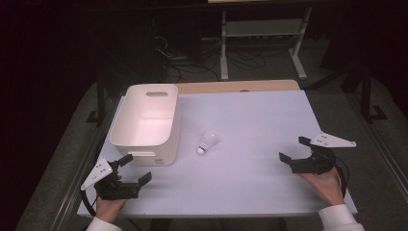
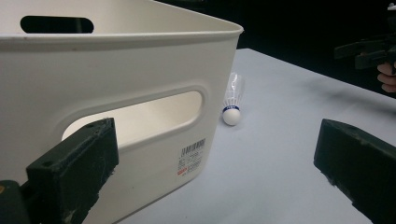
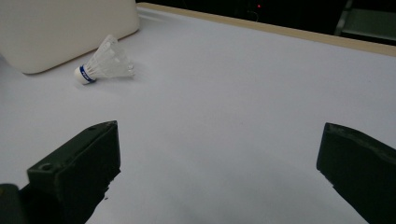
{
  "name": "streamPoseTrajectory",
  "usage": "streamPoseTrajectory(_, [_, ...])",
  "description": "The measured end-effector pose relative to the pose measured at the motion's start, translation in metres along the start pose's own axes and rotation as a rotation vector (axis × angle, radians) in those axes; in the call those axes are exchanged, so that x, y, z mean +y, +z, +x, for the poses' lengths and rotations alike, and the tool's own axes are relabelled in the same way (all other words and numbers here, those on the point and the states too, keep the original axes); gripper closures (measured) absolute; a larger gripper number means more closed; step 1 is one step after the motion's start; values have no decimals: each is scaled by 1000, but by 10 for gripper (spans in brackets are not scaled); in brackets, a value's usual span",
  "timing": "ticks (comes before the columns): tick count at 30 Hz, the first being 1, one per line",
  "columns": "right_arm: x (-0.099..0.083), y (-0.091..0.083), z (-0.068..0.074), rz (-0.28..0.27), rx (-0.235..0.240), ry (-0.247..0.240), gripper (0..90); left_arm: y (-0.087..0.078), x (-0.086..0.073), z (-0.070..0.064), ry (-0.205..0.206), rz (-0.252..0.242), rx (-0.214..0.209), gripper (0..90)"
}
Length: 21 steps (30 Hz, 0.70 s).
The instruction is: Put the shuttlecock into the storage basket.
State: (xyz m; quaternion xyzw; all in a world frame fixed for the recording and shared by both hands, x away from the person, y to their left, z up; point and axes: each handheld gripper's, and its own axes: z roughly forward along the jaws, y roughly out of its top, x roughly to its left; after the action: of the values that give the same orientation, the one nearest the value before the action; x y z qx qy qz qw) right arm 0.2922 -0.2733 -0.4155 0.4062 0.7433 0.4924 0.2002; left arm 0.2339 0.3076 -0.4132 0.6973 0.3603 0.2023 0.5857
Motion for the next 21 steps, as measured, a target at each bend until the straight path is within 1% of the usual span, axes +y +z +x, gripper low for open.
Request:
streamPoseTrajectory(6, [-1, 1, 1, 3, 8, 1, 0, -1, 0, 0, 1, 1, -4, 0])
streamPoseTrajectory(8, [-2, 1, 1, 12, 6, 0, 0, -1, 0, -1, -3, 7, -10, 0])
streamPoseTrajectory(10, [-2, 2, 1, 15, 8, 8, 0, -2, 0, -1, -1, 9, -9, 0])
streamPoseTrajectory(11, [-2, 2, 1, 15, 8, 8, 0, -3, 0, -2, -4, 2, -7, 0])
streamPoseTrajectory(15, [-3, 3, 1, 27, 4, -3, 0, -3, 0, -1, -18, 5, 1, 0])
streamPoseTrajectory(19, [-2, 4, 2, 30, 4, -5, 0, -4, 2, -2, -11, 9, 4, 0])
streamPoseTrajectory(20, [-2, 4, 2, 30, 4, -5, 0, -3, 3, -3, -19, 0, 3, 0])
streamPoseTrajectory(21, [-2, 4, 2, 28, 3, -7, 0, -4, 4, -4, -11, 5, 3, 0])
